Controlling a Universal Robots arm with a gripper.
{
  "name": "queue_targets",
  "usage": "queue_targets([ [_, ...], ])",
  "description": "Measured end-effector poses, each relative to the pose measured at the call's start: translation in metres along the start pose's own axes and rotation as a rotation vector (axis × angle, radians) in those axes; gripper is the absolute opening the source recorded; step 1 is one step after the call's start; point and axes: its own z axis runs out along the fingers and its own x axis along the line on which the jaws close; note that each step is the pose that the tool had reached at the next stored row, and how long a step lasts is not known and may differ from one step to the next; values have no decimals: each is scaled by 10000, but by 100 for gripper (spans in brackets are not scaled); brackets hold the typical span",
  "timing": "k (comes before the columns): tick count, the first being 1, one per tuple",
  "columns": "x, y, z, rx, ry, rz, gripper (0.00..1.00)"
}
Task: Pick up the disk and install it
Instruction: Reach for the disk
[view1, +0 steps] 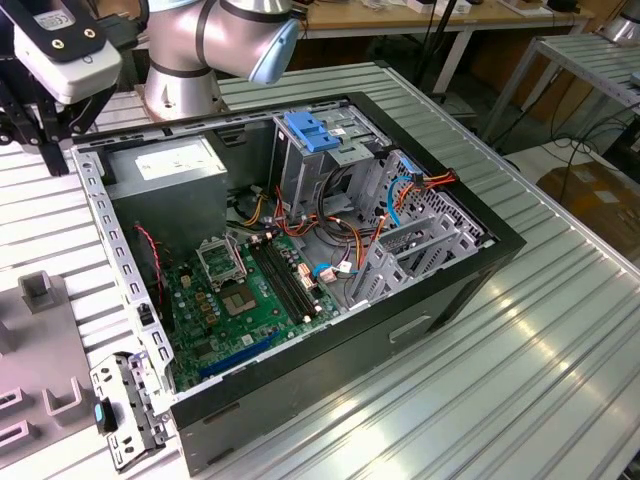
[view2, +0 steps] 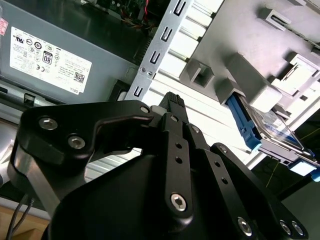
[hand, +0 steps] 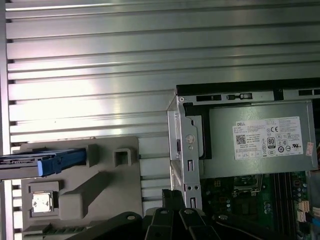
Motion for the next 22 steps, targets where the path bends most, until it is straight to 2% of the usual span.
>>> queue_targets([
  [15, 125, -9, -4, 0, 1, 1, 11],
  [22, 210, -16, -6, 0, 1, 1, 11],
])
